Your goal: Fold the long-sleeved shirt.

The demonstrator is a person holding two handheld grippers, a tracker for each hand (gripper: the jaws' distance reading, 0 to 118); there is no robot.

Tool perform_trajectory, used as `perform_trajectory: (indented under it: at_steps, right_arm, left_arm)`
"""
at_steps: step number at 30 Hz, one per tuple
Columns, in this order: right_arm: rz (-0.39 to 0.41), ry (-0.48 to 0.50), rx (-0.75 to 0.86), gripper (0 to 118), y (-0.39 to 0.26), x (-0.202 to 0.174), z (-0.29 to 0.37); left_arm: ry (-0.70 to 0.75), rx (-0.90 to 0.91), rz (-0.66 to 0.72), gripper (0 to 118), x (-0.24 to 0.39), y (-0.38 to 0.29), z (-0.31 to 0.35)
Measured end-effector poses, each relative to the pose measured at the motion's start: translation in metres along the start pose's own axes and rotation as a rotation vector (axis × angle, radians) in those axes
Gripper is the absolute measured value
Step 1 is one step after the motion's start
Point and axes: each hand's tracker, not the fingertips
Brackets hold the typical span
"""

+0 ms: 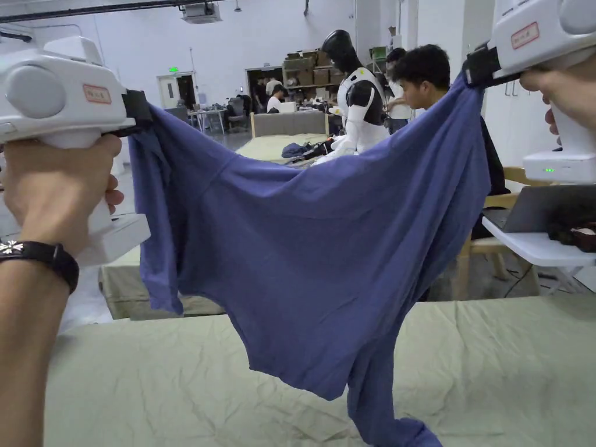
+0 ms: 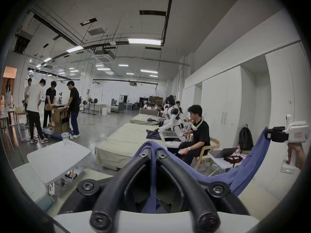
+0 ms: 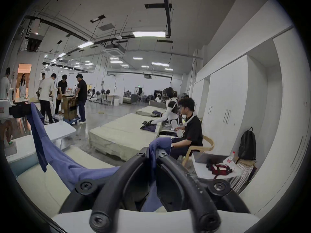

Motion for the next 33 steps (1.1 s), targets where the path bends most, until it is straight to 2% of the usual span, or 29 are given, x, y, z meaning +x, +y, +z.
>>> perform_trajectory:
  at_steps: [5,13,18,21,25,29,33]
  right_arm:
    - [-0.008,0.020,-0.031,10,-0.029,-0.003,0.012]
    - [-0.071,0.065,-0.106,10,-0.109,-0.010,0.058]
    - [-0.092,0.087,-0.166,10,-0.167,-0.024,0.100]
    - [-0.132,0.101,-0.207,10,-0.204,-0.032,0.127]
    - [-0.132,0.129,-0.279,10,-0.256,-0.046,0.160]
    - [-0.200,0.149,-0.316,10,-0.311,-0.056,0.201]
    - [-0.210,0.160,-0.354,10,-0.359,-0.066,0.244]
  left_arm:
    - [0.003,-0.045,0.014,4,-0.014,-0.032,0.007]
    - [-0.002,-0.150,0.056,4,-0.040,-0.096,0.042]
    - [-0.008,-0.229,0.075,4,-0.050,-0.144,0.083]
    - [-0.010,-0.275,0.091,4,-0.054,-0.175,0.116]
    - [-0.027,-0.327,0.075,4,-0.050,-0.210,0.157]
    - [-0.015,-0.381,0.089,4,-0.054,-0.248,0.197]
    - [-0.004,-0.426,0.067,4,-0.059,-0.285,0.239]
